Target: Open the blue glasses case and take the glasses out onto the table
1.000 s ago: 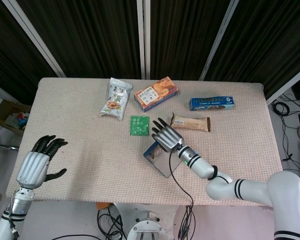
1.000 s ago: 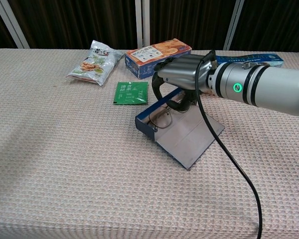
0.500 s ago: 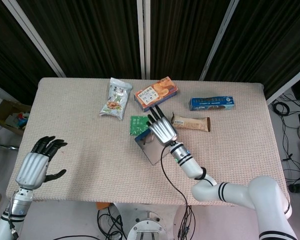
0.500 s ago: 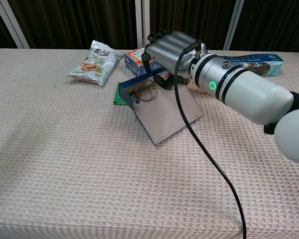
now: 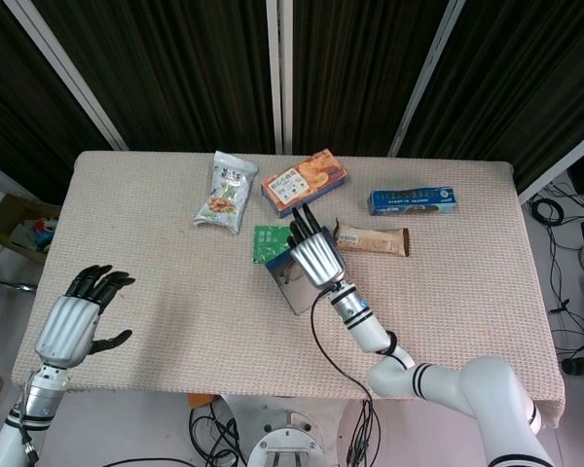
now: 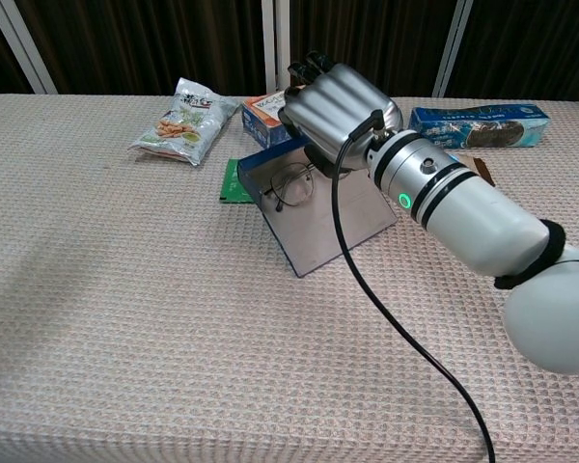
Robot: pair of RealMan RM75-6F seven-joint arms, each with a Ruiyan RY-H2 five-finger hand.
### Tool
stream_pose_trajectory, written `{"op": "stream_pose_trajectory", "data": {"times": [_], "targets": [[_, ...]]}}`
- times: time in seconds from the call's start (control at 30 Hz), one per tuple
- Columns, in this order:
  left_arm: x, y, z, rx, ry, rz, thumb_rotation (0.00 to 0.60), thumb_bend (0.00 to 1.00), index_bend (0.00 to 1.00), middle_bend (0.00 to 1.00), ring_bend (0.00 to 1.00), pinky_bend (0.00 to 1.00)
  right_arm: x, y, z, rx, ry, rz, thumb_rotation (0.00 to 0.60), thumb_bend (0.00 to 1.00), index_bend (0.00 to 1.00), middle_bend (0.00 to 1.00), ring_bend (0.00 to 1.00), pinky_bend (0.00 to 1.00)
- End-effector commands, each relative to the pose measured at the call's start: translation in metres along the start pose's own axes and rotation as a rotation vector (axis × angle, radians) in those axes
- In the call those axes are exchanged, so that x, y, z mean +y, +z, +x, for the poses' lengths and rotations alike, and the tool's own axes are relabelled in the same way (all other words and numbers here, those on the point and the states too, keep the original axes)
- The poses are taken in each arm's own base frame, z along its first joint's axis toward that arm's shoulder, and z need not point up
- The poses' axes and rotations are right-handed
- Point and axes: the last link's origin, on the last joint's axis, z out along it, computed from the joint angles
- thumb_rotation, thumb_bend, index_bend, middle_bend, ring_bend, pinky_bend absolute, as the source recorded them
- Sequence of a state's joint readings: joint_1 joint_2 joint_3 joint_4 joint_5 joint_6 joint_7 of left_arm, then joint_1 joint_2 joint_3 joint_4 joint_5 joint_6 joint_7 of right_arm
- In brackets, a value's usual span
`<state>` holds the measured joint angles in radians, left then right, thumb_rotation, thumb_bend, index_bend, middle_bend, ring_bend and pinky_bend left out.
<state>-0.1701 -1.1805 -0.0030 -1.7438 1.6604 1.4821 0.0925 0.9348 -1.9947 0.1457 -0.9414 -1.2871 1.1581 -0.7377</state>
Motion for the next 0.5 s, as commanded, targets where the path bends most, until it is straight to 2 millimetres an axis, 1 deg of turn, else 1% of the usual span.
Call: {"op": "stream_pose_trajectory", "data": {"times": [0.03,0.1,0.23,0.3,0.37,0.43,0.5], "targets": [[0.0,0.0,0.0,0.001,0.001,-0.001,0.6,0.05,0.23,0.22,0.13,0.14,-0.001,0.0,-0.002,0.01,-0.018,-0.014,0.6,0.5,0.62,0.26,0.02,0.0],[0.0,0.0,0.0,0.001,-0.001,-0.001,0.6,0.05,0.23,0.22,0.13,0.14,-0.001,0.0,-0.002,0.017,-0.021,-0.021,0.6,0.49,0.62,0.26,0.02,0.0],[0.0,0.0,0.0,-0.006,0.001,0.001,0.6,0.05,0.23,0.22,0.13,0.14,-0.003,0.004,-0.006,-0.032,0.012,-0.019,0.6,0.49,0.62,0.26,0.02,0.0],[0.0,0.001,0.0,-0.008,0.0,0.0,0.6,0.05,0.23,0.22,0.13,0.14,-0.003,0.007,-0.007,-0.063,0.034,-0.025,0.6,0.49,0.59,0.26,0.02,0.0],[0.001,0.001,-0.001,-0.009,0.0,-0.001,0.6,0.05,0.23,0.22,0.13,0.14,-0.004,0.011,-0.008,-0.11,0.067,-0.031,0.6,0.49,0.52,0.25,0.02,0.0],[0.001,0.0,-0.001,-0.011,0.001,-0.001,0.6,0.05,0.23,0.22,0.13,0.14,-0.003,0.015,-0.007,-0.146,0.093,-0.038,0.6,0.48,0.38,0.23,0.01,0.0],[0.001,0.0,-0.001,-0.011,0.002,0.002,0.6,0.05,0.23,0.22,0.13,0.14,0.0,0.018,-0.005,-0.179,0.131,-0.048,0.6,0.45,0.22,0.21,0.0,0.0]]}}
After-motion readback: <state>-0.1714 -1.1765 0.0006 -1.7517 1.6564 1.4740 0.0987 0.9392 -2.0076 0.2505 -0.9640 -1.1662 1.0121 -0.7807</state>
